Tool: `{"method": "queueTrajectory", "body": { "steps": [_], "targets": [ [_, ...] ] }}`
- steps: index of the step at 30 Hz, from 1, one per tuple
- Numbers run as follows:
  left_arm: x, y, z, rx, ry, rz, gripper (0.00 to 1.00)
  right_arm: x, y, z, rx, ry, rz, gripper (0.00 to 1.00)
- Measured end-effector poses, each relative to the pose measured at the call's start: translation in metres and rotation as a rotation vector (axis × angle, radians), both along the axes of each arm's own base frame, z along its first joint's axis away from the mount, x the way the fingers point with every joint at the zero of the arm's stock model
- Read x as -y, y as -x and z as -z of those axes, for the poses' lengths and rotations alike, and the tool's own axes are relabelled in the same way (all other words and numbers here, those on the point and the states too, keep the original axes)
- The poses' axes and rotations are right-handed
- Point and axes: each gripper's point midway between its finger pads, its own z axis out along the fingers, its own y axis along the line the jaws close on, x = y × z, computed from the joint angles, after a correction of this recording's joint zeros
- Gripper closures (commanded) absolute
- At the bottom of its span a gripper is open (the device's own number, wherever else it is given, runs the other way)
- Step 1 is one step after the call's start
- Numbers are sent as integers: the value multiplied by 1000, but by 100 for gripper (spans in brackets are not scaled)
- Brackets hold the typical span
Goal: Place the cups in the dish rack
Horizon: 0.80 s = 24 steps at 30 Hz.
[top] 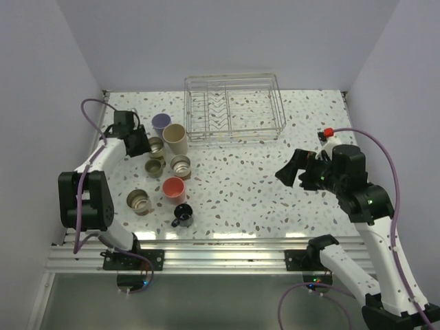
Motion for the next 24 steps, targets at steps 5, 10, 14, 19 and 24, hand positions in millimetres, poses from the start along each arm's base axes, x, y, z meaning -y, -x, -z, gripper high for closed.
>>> {"method": "queueTrajectory", "body": {
  "steps": [5, 10, 14, 19, 24],
  "targets": [
    [2, -4, 4, 3, 13, 7, 69, 0, -3, 1, -5, 11, 0, 1],
    [4, -8, 20, -21, 22, 7, 100, 0, -5, 5, -20, 18, -1, 2],
    [5, -10, 17, -22, 25, 8, 100, -1, -9, 8, -33, 21, -1, 1],
    [-3, -13, -1, -29, -5, -15, 100, -4, -14, 6, -44, 20, -9, 2],
    [-11, -20, -58, 72, -14, -39, 100, -19, -30, -20, 3, -29, -55, 1]
  ]
}}
